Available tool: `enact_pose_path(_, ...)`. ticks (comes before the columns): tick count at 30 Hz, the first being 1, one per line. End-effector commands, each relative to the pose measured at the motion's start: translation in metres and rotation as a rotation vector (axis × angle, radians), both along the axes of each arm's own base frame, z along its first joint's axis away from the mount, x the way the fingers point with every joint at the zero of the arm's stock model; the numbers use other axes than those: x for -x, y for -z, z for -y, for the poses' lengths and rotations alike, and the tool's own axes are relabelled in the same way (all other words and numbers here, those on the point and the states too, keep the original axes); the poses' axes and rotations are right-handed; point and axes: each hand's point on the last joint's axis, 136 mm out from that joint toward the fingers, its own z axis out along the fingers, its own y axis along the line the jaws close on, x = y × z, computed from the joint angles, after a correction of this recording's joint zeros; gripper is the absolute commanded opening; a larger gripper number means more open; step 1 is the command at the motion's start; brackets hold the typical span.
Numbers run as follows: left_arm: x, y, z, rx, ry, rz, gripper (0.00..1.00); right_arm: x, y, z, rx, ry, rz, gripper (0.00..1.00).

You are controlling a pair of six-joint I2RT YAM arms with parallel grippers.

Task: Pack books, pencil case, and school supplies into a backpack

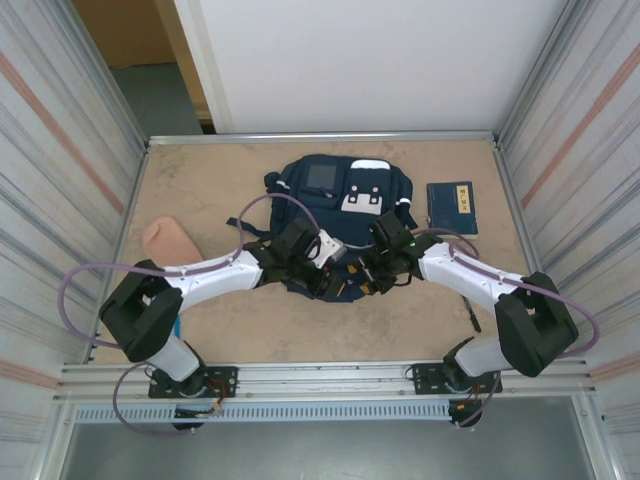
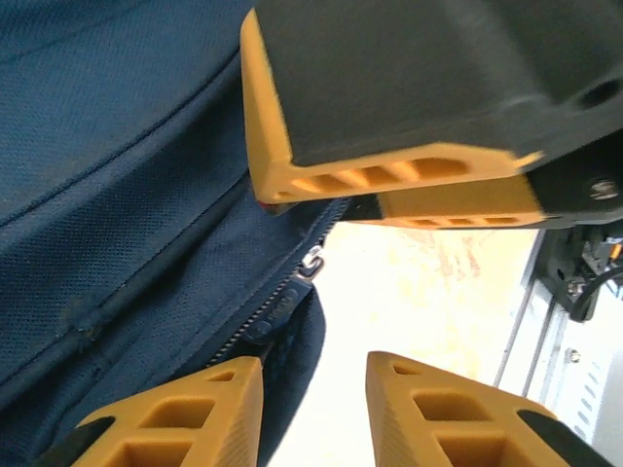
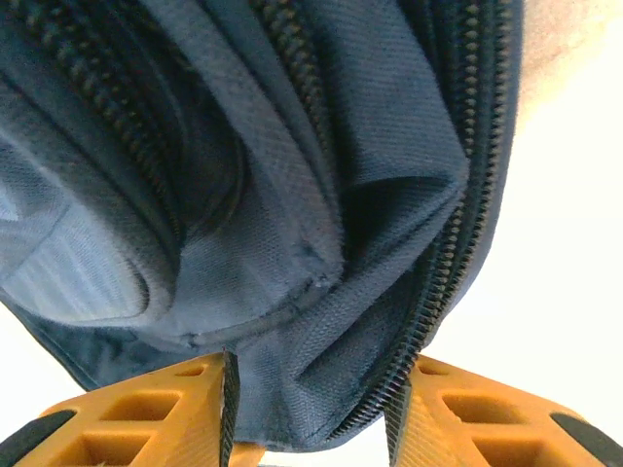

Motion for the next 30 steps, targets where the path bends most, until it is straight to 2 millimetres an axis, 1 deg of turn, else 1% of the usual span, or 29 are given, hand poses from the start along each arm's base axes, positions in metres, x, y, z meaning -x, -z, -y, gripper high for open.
enact_pose_path(1, -0.005, 0.004, 0.006, -0.024, 0.043, 0.056, 0.33, -0.005, -0.014, -0.009, -0.056, -0.074, 0.060, 0.43)
enact_pose_path(4, -0.002, 0.003, 0.014, -0.014, 0.078, 0.077, 0.34, -0.005, -0.015, -0.009, -0.072, -0.087, 0.072, 0.41)
enact_pose_path(6, 0.000, 0.000, 0.019, -0.011, 0.099, 0.096, 0.37, -0.005, -0.012, -0.007, -0.094, -0.066, 0.065, 0.32)
enact_pose_path(7, 0.001, -0.002, 0.021, -0.011, 0.105, 0.110, 0.39, -0.005, -0.011, -0.007, -0.108, -0.054, 0.059, 0.29)
enact_pose_path(11, -0.001, -0.006, 0.025, 0.012, 0.119, 0.156, 0.44, -0.007, -0.022, -0.014, -0.164, -0.068, 0.066, 0.29)
enact_pose_path(15, -0.011, -0.001, 0.026, -0.031, 0.084, 0.158, 0.45, -0.010, -0.032, -0.015, -0.169, -0.073, 0.091, 0.28)
enact_pose_path(17, -0.017, 0.005, 0.025, -0.049, 0.055, 0.166, 0.43, -0.011, -0.033, -0.014, -0.173, -0.069, 0.092, 0.24)
enact_pose_path(19, -0.024, 0.007, 0.025, -0.057, 0.019, 0.184, 0.38, -0.011, -0.034, -0.016, -0.184, -0.073, 0.094, 0.22)
enact_pose_path(23, -0.037, 0.006, 0.019, -0.087, -0.065, 0.233, 0.30, -0.009, -0.028, -0.019, -0.192, -0.074, 0.080, 0.16)
enact_pose_path(27, -0.039, 0.006, 0.021, -0.082, -0.079, 0.253, 0.26, -0.005, -0.029, -0.027, -0.209, -0.102, 0.072, 0.14)
enact_pose_path(30, -0.041, 0.009, 0.020, -0.109, -0.085, 0.259, 0.18, -0.003, -0.028, -0.023, -0.188, -0.093, 0.081, 0.14)
